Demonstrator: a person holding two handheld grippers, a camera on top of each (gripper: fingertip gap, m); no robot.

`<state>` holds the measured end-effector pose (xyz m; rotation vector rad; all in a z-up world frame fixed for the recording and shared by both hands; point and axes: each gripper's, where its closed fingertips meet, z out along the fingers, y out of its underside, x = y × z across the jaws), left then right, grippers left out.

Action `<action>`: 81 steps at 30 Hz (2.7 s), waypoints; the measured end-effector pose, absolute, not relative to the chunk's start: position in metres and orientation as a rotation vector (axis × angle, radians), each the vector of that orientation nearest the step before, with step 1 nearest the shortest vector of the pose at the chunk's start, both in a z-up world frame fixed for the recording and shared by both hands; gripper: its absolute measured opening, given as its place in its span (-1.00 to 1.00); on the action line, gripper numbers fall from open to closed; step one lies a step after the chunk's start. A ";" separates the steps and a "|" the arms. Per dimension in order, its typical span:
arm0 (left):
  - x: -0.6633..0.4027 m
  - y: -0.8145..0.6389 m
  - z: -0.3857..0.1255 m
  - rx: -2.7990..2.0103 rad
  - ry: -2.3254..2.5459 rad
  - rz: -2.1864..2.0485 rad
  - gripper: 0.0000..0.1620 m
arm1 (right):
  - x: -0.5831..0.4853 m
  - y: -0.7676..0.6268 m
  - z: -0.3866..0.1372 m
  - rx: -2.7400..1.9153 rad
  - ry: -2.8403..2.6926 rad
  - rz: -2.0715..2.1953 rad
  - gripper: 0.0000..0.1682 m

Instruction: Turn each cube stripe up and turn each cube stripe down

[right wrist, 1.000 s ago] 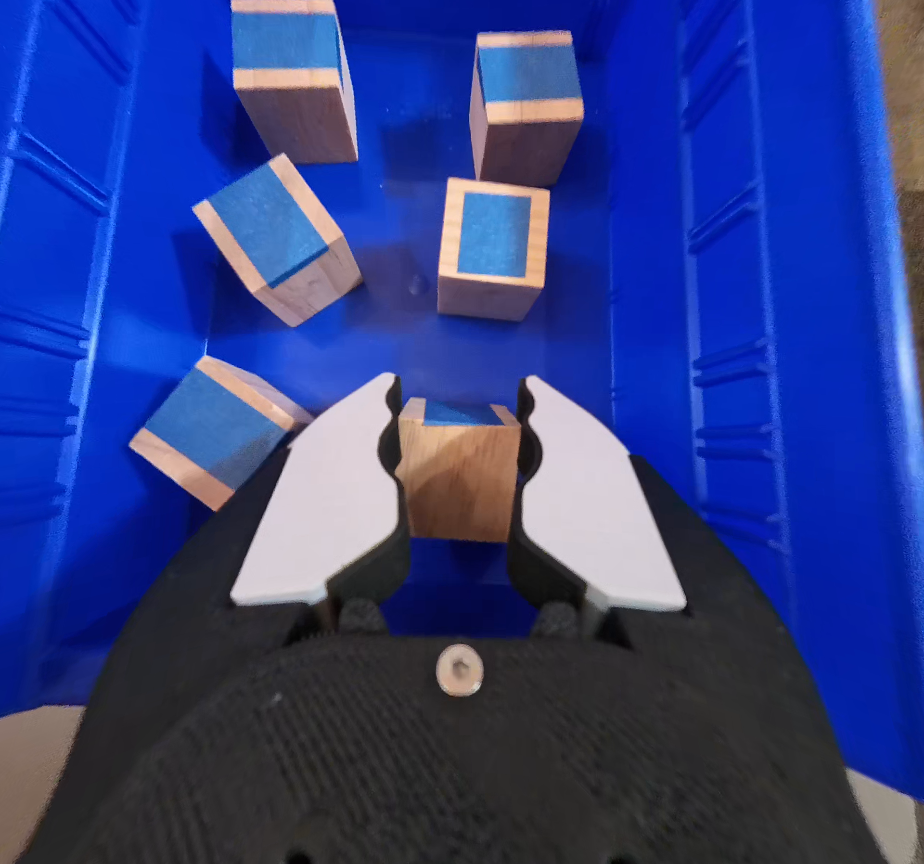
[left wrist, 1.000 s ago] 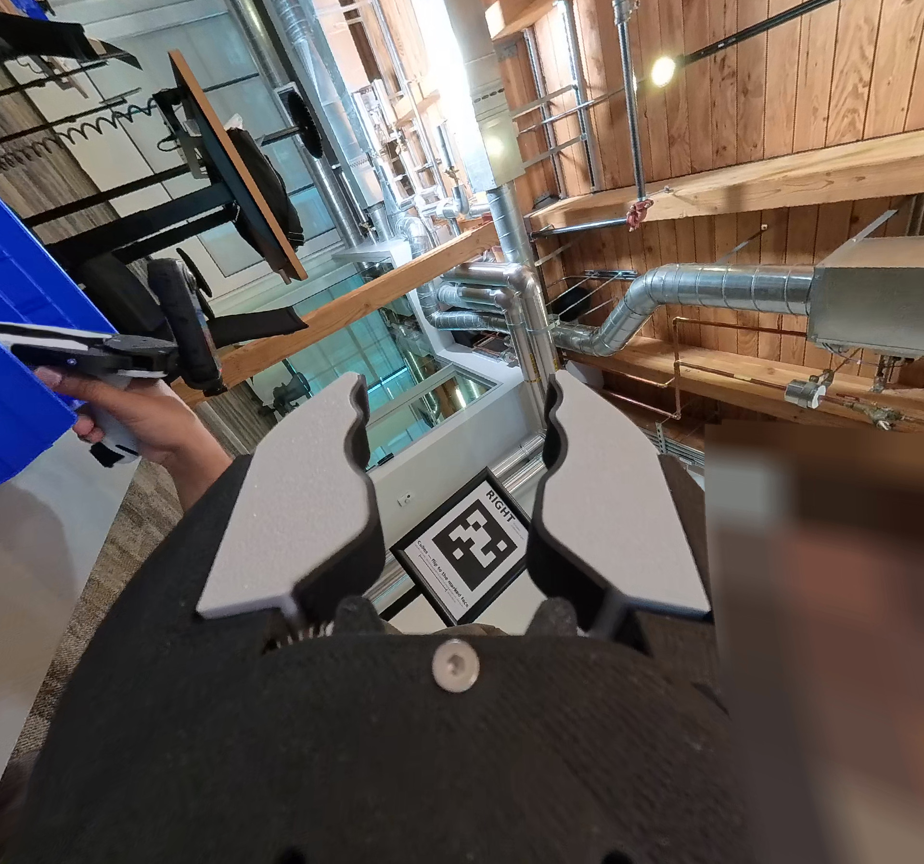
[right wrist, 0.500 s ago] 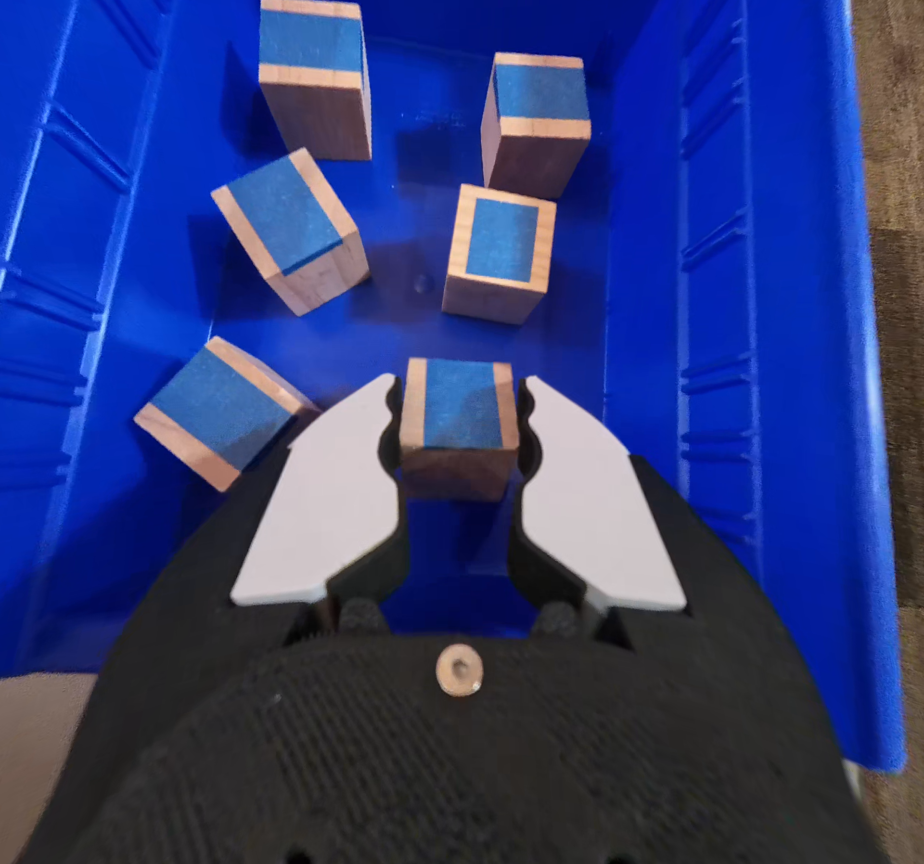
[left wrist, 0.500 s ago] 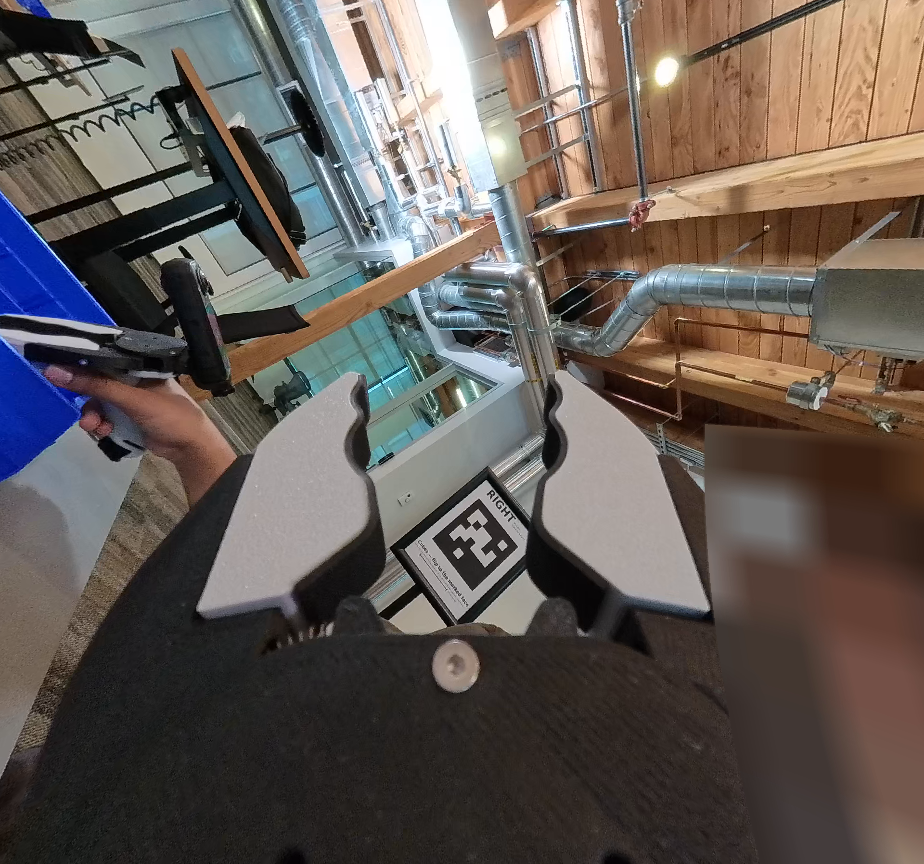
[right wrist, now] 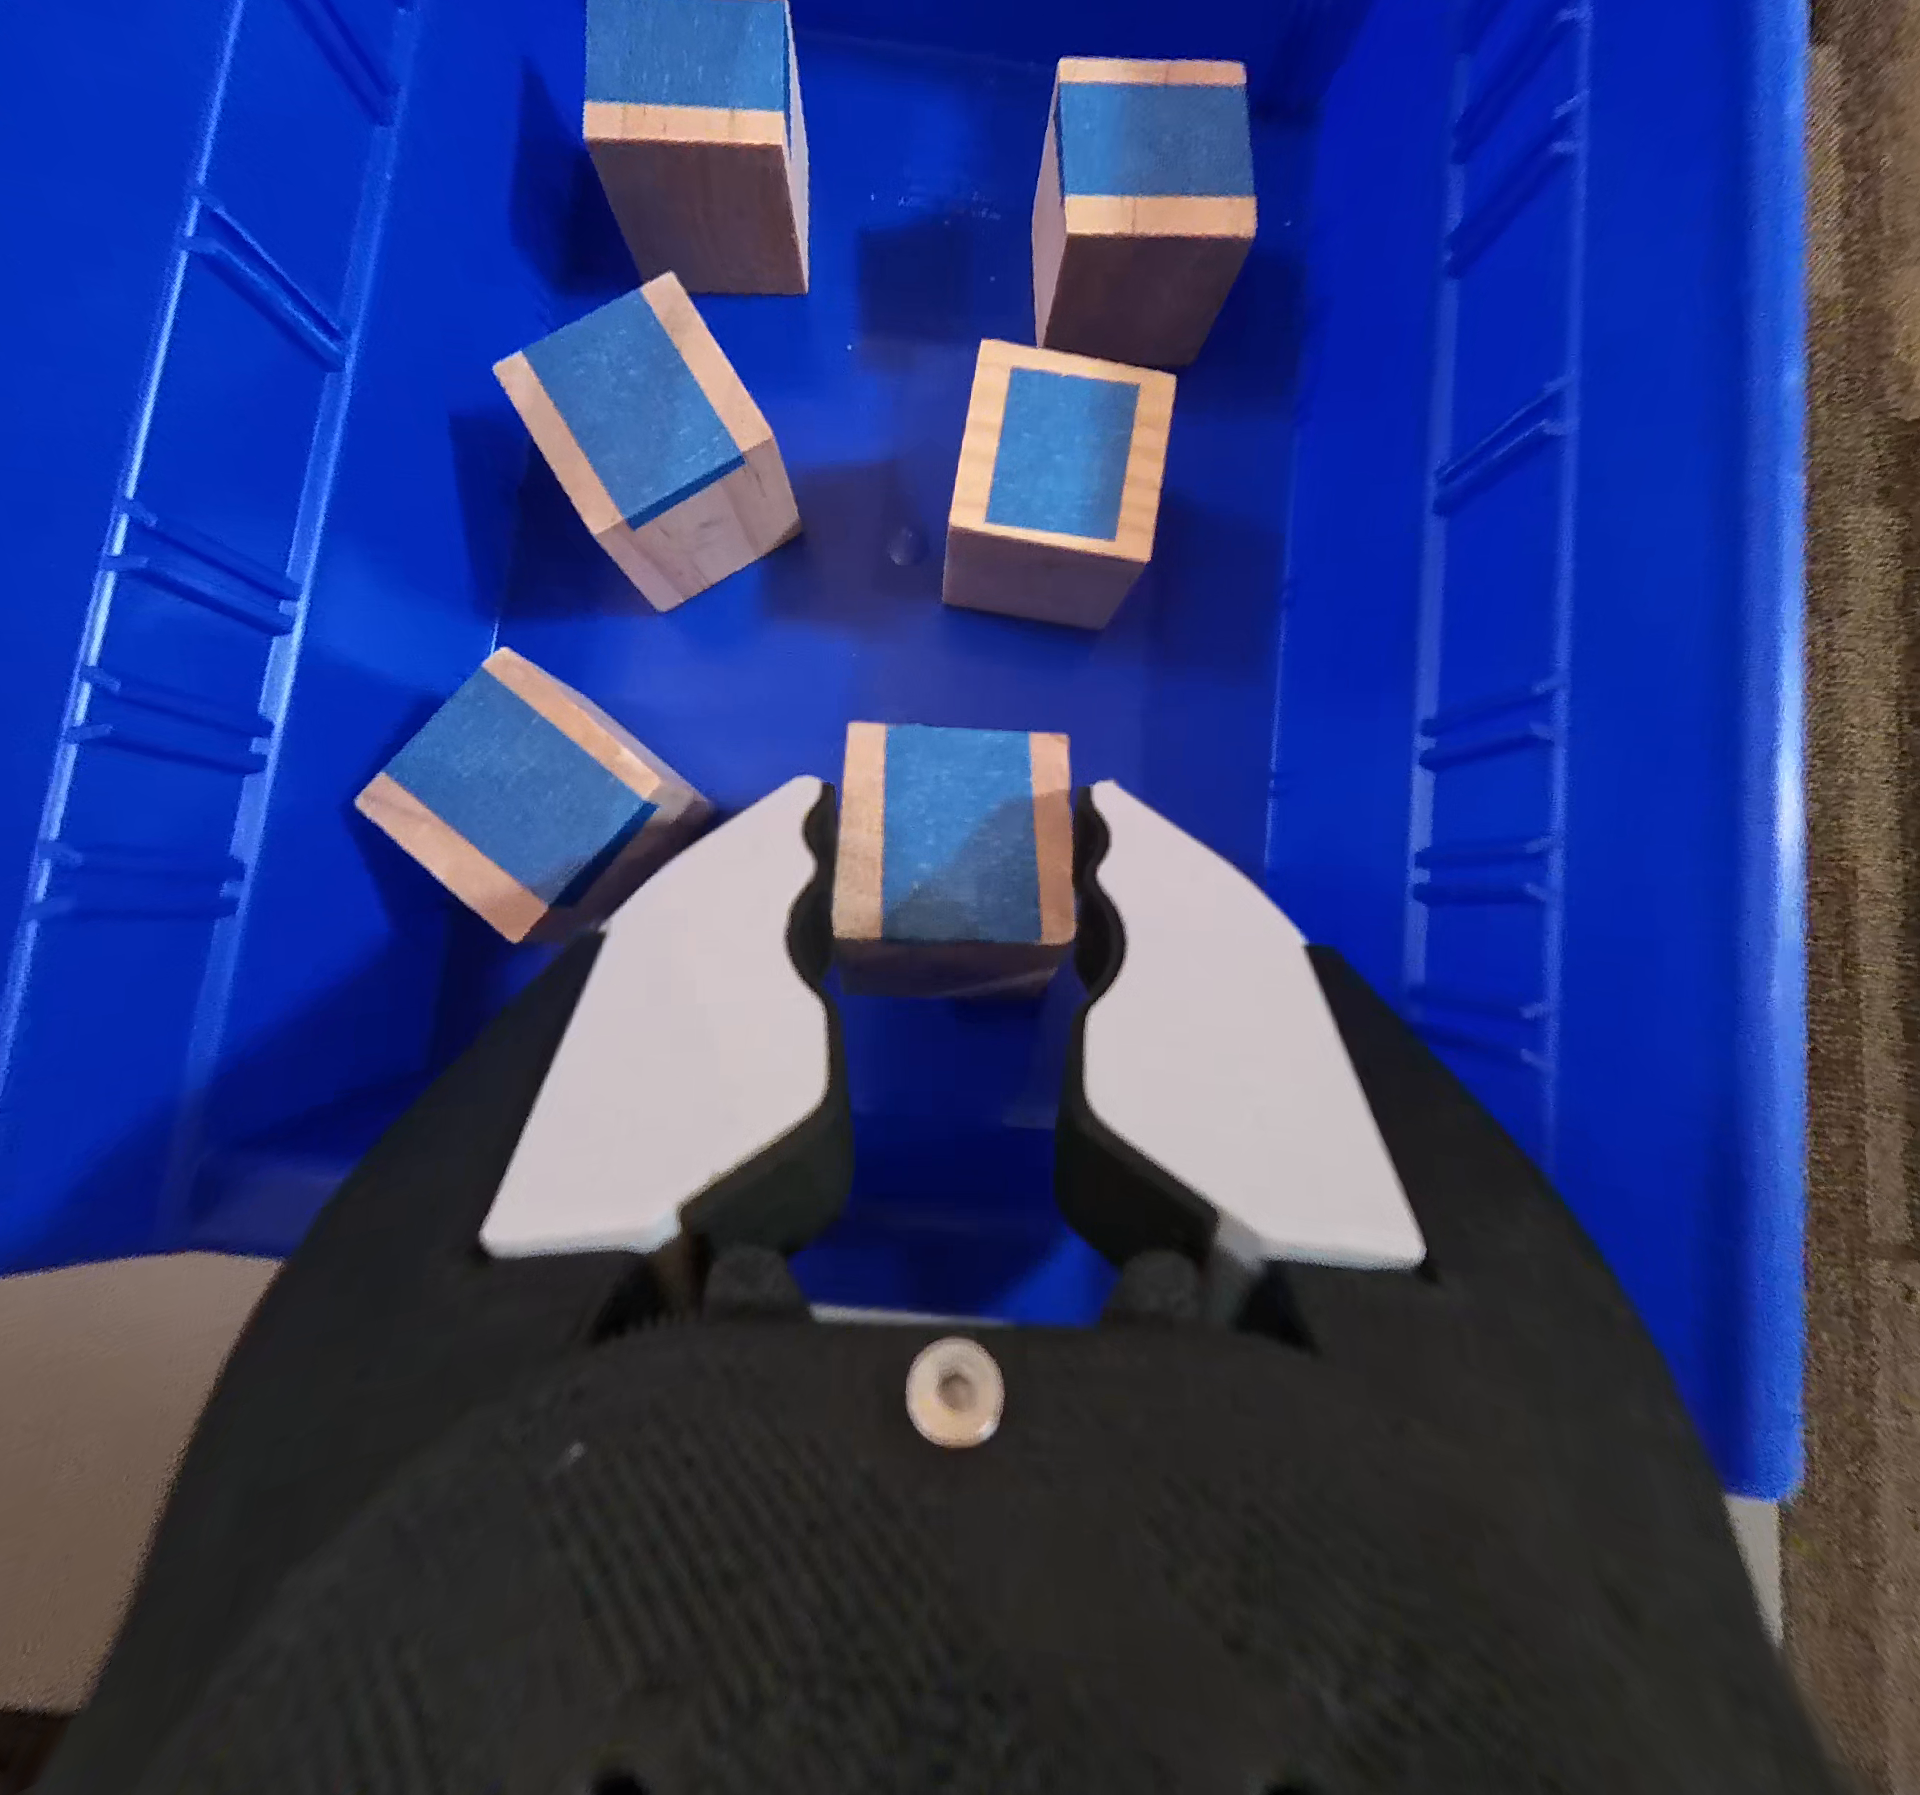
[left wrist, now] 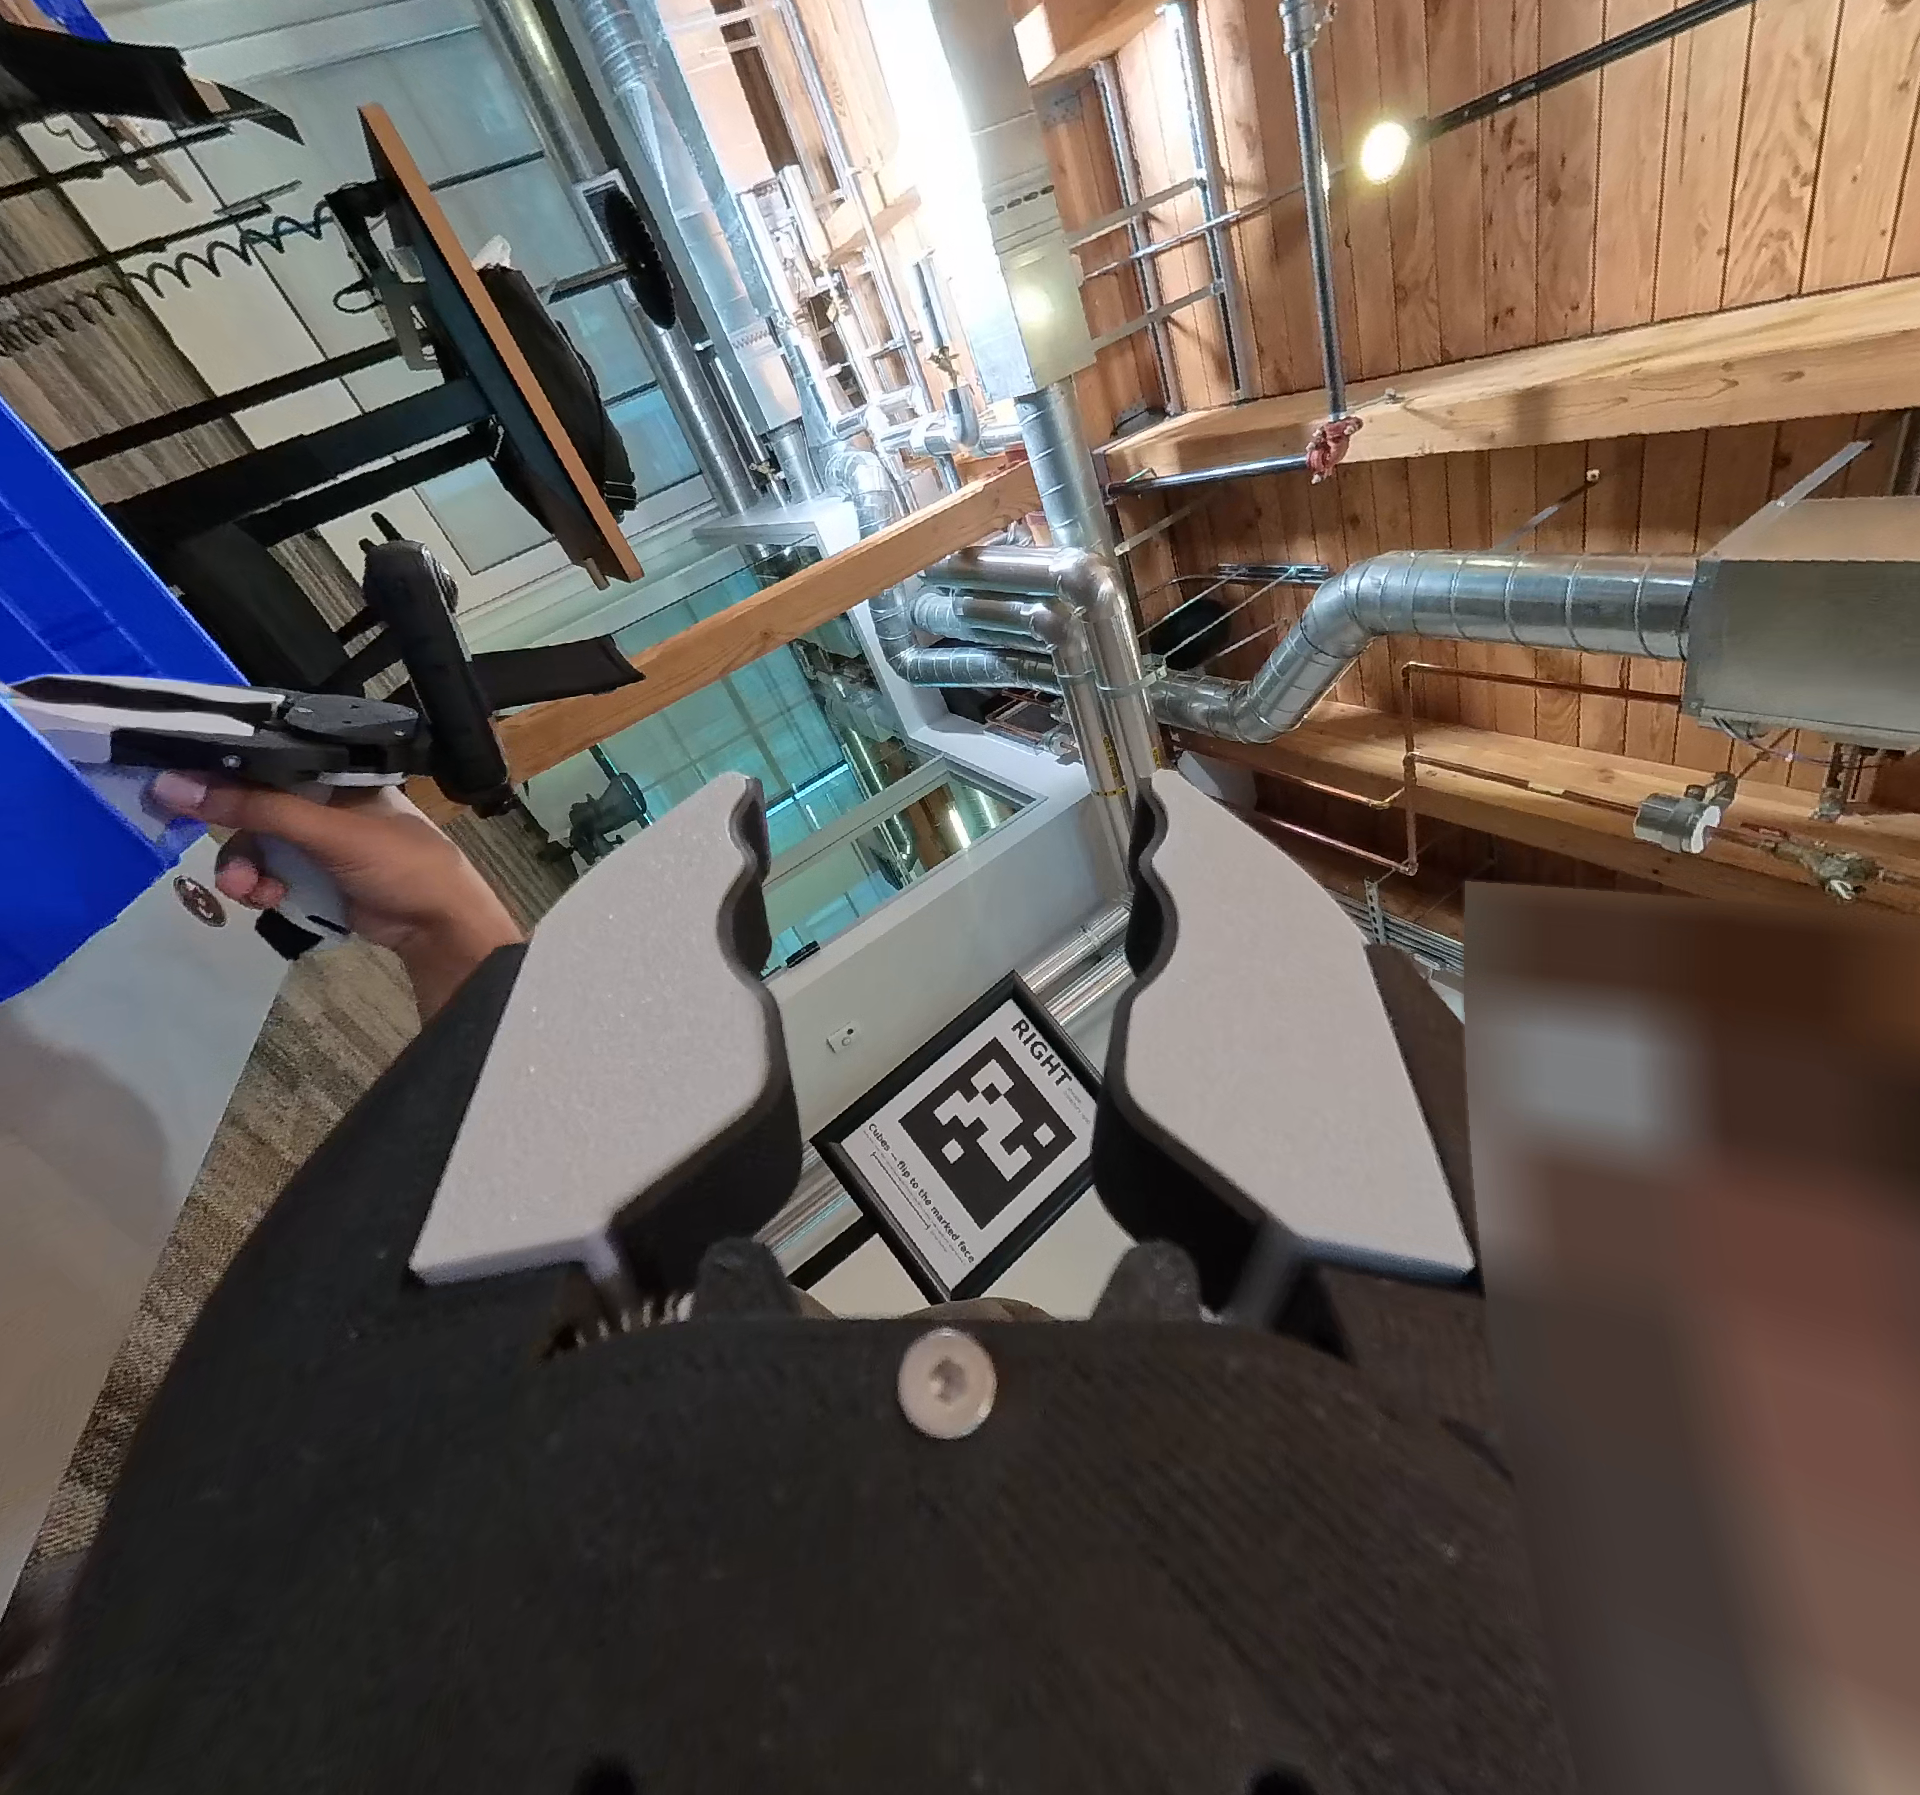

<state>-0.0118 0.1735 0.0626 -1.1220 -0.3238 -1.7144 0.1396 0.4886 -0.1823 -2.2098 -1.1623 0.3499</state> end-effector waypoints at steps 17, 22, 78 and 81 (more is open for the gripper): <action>-0.014 0.173 0.062 -1.121 -0.327 -1.712 -0.18 | 0.133 0.497 -0.163 -2.142 -1.039 0.488 -0.32; -0.016 0.173 0.062 -1.128 -0.318 -1.687 -0.19 | 0.136 0.508 -0.105 -1.959 -0.831 0.705 -0.34; -0.220 0.099 -0.101 -1.531 -0.719 0.154 -0.61 | 0.240 0.469 -0.084 -1.617 -0.430 0.697 -0.55; -0.221 0.096 -0.102 -1.548 -0.707 0.188 -0.60 | 0.261 0.487 -0.101 -1.666 -0.523 0.492 -0.30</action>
